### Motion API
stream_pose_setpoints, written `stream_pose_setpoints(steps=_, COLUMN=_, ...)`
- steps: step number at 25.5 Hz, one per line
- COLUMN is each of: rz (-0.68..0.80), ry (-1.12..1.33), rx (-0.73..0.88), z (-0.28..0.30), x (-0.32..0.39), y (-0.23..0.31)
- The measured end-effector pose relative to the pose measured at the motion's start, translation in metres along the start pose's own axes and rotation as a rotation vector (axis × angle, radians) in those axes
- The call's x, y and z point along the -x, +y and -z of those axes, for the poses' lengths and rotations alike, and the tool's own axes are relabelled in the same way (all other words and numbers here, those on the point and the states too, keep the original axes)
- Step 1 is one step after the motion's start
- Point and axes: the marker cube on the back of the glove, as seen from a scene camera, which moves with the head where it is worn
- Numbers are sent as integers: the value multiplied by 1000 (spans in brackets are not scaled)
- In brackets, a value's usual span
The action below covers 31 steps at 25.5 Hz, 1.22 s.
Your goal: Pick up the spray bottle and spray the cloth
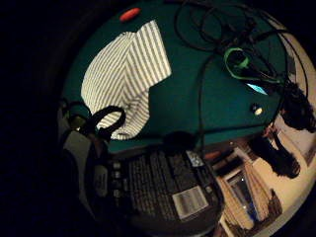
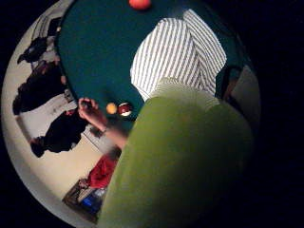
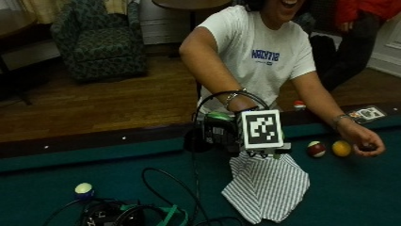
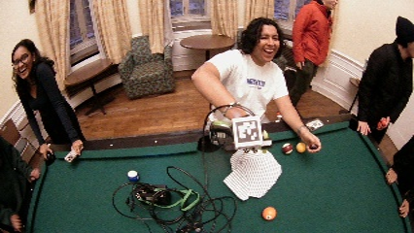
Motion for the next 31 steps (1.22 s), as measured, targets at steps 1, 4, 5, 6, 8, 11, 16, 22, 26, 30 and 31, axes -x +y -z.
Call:
stream_pose_setpoints(steps=1, rz=-11, ry=16, rx=12, z=-8, x=0, y=-5)
stream_pose_setpoints(steps=4, rz=-35, ry=66, rx=54, z=-30, x=-3, y=-18)
stream_pose_setpoints(steps=5, rz=-40, ry=77, rx=69, z=-37, x=-4, y=-21)
stream_pose_setpoints(steps=6, rz=-45, ry=85, rx=83, z=-45, x=-4, y=-23)
stream_pose_setpoints(steps=8, rz=-54, ry=89, rx=109, z=-58, x=-5, y=-27)
stream_pose_setpoints(steps=11, rz=-60, ry=87, rx=138, z=-69, x=-7, y=-28)
stream_pose_setpoints(steps=16, rz=-17, ry=33, rx=93, z=-55, x=-11, y=-21)
stream_pose_setpoints(steps=22, rz=116, ry=-175, rx=-11, z=-10, x=-7, y=8)
stream_pose_setpoints(steps=26, rz=238, ry=-368, rx=-89, z=15, x=-2, y=32)
stream_pose_setpoints(steps=30, rz=366, ry=-551, rx=-200, z=38, x=4, y=58)
stream_pose_setpoints(steps=31, rz=395, ry=-592, rx=-220, z=44, x=5, y=65)
